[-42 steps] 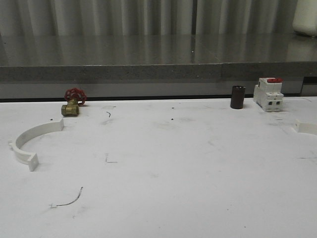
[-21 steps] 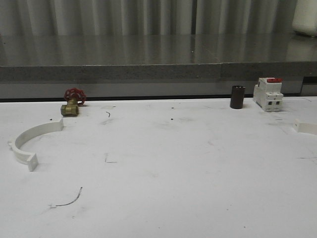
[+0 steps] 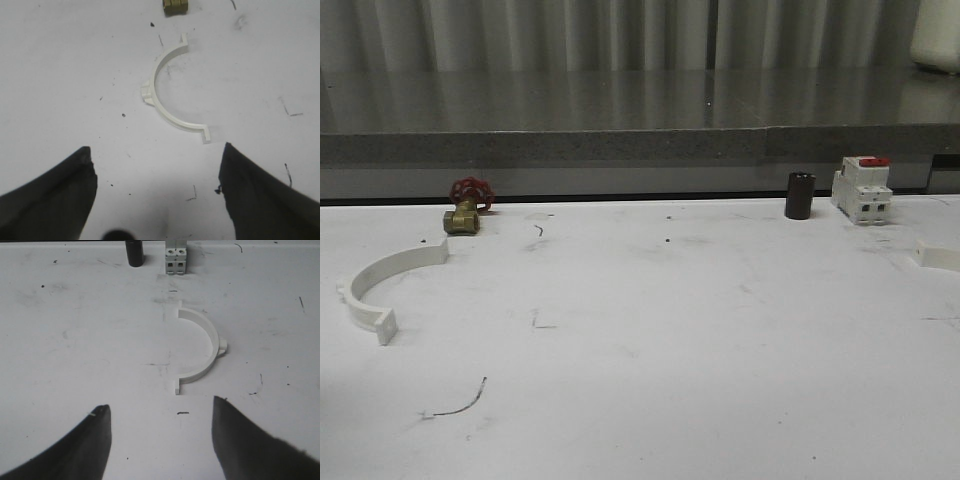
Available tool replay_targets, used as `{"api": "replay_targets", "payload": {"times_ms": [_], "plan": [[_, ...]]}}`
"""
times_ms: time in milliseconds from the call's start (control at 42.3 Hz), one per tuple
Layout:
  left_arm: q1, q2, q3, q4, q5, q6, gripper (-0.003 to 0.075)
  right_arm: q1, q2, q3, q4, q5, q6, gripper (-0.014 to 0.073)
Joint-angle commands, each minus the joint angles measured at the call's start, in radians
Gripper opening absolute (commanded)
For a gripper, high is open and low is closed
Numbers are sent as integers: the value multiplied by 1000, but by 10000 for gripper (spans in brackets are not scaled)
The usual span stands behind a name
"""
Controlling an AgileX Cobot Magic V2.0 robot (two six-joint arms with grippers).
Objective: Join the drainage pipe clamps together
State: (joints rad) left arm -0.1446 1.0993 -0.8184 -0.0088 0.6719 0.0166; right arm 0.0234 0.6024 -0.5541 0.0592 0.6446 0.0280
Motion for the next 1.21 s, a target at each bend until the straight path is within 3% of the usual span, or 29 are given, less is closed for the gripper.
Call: {"api": "replay_targets", "payload": {"times_ms": [0,544,899,1183], "plan": [[-6,102,-93,-1,-31,-2,500,-5,6,-35,5,-59,-8,472],[20,608,-369,-9,-3,-56,500,-5,6,-35,5,-59,-8,472],[20,751,-420,-46,-47,-56,496,-5,6,-35,5,-59,-8,472],[20,782,-420,-50,-61,-56,354,-5,6,-35,5,-59,-8,472]]}}
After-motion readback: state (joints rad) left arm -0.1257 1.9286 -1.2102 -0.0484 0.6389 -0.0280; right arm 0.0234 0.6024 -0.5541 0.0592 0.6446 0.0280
